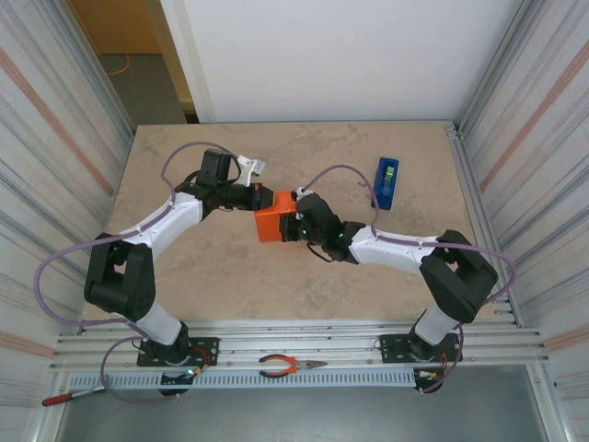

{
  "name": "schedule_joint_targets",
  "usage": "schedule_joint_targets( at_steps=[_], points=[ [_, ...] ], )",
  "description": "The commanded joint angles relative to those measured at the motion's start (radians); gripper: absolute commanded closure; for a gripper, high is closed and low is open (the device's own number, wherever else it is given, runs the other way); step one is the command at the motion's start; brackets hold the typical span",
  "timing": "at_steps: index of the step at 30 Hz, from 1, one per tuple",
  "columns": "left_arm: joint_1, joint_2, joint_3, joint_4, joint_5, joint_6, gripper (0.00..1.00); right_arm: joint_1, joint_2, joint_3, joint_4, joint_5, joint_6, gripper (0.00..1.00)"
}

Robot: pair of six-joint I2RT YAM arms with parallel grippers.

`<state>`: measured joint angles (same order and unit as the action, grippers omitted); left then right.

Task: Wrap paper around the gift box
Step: Stick the wrapping paper to the gift box, then lay the gift box flat at the top-center of the table.

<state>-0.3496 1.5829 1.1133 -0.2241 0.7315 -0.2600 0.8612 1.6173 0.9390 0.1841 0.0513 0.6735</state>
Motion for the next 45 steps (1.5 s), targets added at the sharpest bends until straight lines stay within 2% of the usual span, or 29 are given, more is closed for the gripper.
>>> schedule_joint_targets(
  at_steps=[1, 16, 27, 32, 33, 34, 39, 43, 44, 45],
  points=[
    [-0.026, 0.012, -0.032, -0.082, 0.014, -0.009, 1.0, -0.023, 0.001, 0.016, 0.018, 0.023, 0.025, 1.0],
    [0.014, 0.01, 0.116, -0.075, 0.059, -0.073, 1.0, -0.036, -0.225, -0.198, -0.068, -0.061, 0.07, 1.0],
    [0.014, -0.002, 0.085, -0.056, 0.048, -0.076, 1.0, -0.028, -0.133, -0.103, 0.018, -0.118, 0.066, 1.0],
    [0.033, -0.071, 0.064, -0.004, 0.025, -0.082, 0.99, -0.049, -0.141, -0.107, 0.002, -0.125, 0.071, 1.0],
    [0.038, -0.091, 0.055, 0.004, 0.011, -0.084, 0.94, -0.058, -0.156, -0.116, -0.014, -0.126, 0.071, 1.0],
    [0.045, -0.112, 0.044, 0.011, -0.003, -0.084, 0.88, -0.069, -0.176, -0.127, -0.034, -0.125, 0.068, 0.93],
    [0.072, -0.201, -0.024, 0.022, -0.052, -0.088, 0.57, -0.143, -0.269, -0.169, -0.162, -0.127, 0.048, 0.47],
    [0.083, -0.271, -0.107, 0.025, -0.109, -0.094, 0.36, -0.196, -0.3, -0.15, -0.28, -0.118, -0.005, 0.23],
    [0.084, -0.29, -0.13, 0.025, -0.133, -0.098, 0.26, -0.206, -0.295, -0.135, -0.316, -0.11, -0.024, 0.18],
    [0.086, -0.308, -0.153, 0.027, -0.152, -0.099, 0.02, -0.212, -0.288, -0.119, -0.351, -0.097, -0.041, 0.13]
  ],
)
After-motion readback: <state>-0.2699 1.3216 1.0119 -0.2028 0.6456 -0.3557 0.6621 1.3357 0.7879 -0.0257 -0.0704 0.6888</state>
